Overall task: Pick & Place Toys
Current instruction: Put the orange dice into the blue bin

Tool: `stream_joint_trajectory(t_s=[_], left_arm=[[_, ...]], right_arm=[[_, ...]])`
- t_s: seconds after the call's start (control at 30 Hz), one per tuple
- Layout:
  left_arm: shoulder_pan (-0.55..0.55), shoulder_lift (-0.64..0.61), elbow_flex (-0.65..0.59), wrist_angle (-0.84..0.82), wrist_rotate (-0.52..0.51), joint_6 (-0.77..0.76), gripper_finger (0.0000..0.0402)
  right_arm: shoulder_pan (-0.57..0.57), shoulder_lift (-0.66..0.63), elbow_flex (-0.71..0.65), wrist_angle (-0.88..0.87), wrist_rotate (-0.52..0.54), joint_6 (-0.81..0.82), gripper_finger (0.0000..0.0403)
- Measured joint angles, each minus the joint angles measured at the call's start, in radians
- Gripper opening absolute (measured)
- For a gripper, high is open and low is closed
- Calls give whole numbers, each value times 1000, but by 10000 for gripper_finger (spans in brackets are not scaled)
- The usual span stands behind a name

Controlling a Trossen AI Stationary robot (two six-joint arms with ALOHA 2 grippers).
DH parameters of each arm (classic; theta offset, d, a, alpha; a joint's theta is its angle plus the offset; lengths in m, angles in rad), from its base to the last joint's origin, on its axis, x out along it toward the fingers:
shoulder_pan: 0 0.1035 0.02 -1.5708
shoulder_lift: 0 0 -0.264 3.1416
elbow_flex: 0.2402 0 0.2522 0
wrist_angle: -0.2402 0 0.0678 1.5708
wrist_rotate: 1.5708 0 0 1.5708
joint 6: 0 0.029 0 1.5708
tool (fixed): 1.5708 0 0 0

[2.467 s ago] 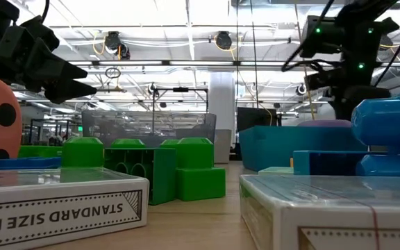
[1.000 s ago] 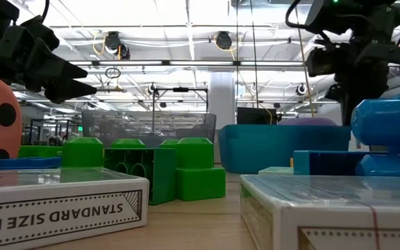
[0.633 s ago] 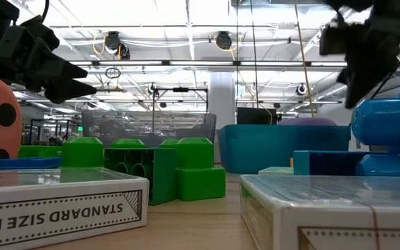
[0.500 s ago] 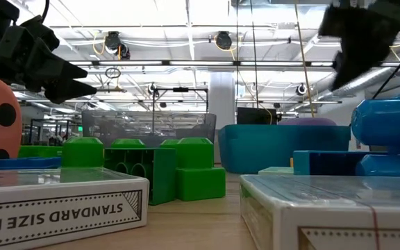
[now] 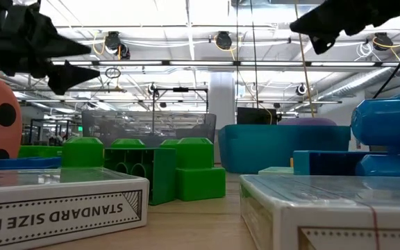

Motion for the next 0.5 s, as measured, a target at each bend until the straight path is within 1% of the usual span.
stream_joint_trajectory(t_s=[0.13,0.27,0.37,0.5], left_arm=[[0,0,0,16,-1,-64,347],[0,0,0,28,-16,-62,347],[0,0,0,39,-58,-108,347],[0,0,0,46,-58,-167,347]], right_arm=[[4,-2,-36,40,0,5,0],[4,-24,-59,46,-27,-32,0],[4,-74,-86,47,-25,-61,0],[4,-167,-147,48,-24,-44,0]])
